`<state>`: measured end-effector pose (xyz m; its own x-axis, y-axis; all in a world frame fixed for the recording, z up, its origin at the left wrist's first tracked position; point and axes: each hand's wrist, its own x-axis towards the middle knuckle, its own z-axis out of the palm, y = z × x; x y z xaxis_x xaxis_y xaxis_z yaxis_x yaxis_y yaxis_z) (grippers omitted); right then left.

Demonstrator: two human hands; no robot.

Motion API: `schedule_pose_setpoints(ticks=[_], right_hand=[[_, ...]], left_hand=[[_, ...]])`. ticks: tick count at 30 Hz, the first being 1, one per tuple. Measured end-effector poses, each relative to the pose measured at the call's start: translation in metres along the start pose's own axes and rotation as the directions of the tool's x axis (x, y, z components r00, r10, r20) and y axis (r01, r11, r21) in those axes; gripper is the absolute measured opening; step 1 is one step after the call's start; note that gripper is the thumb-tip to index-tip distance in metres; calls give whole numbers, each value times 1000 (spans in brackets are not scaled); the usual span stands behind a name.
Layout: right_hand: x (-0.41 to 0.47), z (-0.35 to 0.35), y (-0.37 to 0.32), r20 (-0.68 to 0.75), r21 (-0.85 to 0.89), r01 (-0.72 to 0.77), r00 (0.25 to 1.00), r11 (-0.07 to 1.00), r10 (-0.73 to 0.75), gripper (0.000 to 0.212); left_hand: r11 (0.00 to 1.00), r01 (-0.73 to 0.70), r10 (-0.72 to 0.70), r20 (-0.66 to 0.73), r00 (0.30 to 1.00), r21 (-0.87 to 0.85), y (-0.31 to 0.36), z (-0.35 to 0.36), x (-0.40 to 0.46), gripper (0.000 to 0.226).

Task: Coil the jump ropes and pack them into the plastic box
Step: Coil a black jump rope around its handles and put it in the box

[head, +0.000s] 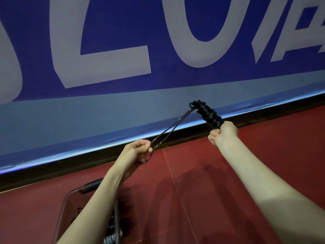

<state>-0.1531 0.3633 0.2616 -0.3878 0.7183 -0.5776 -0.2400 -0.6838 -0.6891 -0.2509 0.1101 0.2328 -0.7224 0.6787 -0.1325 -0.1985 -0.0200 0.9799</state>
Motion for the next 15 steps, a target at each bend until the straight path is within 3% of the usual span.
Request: schedule_pose_setpoints(ticks=[3,5,6,8,9,11,13,15], right_hand=[[-4,2,8,9,7,14,1000,1000,-14,24],[-5,4,7,11,23,-2,1000,1000,2,23],[-5,5,5,20,22,-10,1000,1000,10,22],[-2,3,0,31,10,-17,999,1000,16,21],[-1,1,-1,32,9,-25,999,1000,24,22],[0,-3,1,41,0,-42,998,999,42,22],[-1,-4,4,58,-12,-44,997,999,45,23],[-2,-2,5,60,-24,-29,998,999,30,23]], left_hand=[[920,-16,28,-25,999,393,-2,-13,0,14],[872,-32,63,-47,997,489,-3,-13,-1,21],[905,-40,68,-52,996,424,-5,-12,-1,24],[997,-61,65,-98,993,43,-10,-9,-4,18],[981,-79,58,-123,991,-176,-9,-7,-6,11],[887,-92,19,-164,986,-453,-5,-3,-8,31],[826,-73,-33,-177,984,-560,-3,0,-6,45],[855,-9,-87,-161,983,-518,0,6,-7,36]])
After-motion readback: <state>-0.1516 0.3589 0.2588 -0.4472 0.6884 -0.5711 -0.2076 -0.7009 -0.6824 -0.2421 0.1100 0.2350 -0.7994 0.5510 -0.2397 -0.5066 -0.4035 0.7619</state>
